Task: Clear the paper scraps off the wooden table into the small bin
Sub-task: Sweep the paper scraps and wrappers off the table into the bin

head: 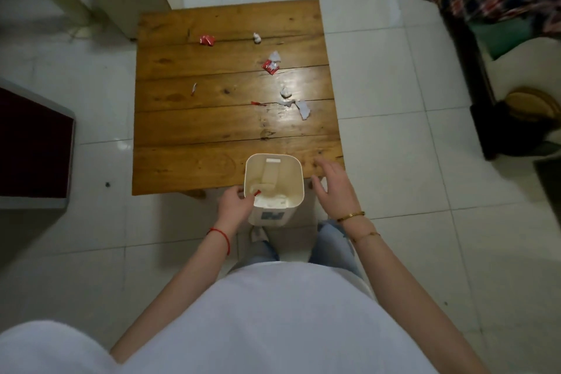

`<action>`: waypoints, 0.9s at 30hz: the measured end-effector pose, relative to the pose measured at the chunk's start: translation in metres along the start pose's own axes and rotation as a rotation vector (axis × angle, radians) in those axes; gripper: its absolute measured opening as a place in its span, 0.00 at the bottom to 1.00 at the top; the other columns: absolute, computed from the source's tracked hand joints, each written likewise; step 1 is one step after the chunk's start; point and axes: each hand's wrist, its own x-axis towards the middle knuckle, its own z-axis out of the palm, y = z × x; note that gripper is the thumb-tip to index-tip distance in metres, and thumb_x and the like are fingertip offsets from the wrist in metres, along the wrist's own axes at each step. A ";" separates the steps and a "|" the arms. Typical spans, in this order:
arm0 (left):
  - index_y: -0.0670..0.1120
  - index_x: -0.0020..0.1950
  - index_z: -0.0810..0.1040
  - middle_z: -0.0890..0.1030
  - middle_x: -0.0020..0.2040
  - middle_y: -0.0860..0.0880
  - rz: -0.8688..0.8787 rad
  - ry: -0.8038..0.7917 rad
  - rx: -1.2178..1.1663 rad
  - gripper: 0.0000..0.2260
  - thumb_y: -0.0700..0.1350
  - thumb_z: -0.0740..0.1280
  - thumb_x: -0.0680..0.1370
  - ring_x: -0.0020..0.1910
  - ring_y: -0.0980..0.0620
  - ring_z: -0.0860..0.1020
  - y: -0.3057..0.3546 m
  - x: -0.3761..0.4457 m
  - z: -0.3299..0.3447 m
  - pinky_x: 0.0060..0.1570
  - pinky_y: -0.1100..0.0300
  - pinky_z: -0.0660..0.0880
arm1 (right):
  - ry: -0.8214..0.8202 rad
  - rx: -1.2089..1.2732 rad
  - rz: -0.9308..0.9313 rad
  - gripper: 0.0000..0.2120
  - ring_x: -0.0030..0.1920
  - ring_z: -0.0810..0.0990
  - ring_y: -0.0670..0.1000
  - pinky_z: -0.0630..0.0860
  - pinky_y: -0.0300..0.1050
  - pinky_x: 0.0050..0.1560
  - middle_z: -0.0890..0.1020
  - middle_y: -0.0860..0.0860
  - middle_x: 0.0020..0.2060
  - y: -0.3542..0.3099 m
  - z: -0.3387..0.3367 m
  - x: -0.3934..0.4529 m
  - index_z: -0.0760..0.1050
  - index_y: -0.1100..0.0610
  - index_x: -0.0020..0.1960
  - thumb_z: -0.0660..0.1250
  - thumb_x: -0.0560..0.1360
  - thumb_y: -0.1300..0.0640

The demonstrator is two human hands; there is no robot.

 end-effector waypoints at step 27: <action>0.43 0.63 0.74 0.80 0.56 0.44 -0.162 0.078 -0.364 0.17 0.46 0.65 0.75 0.52 0.46 0.80 0.279 -0.021 0.243 0.52 0.47 0.80 | -0.207 -0.161 -0.302 0.20 0.68 0.68 0.52 0.62 0.42 0.69 0.72 0.54 0.68 0.221 -0.291 0.171 0.66 0.58 0.71 0.59 0.80 0.55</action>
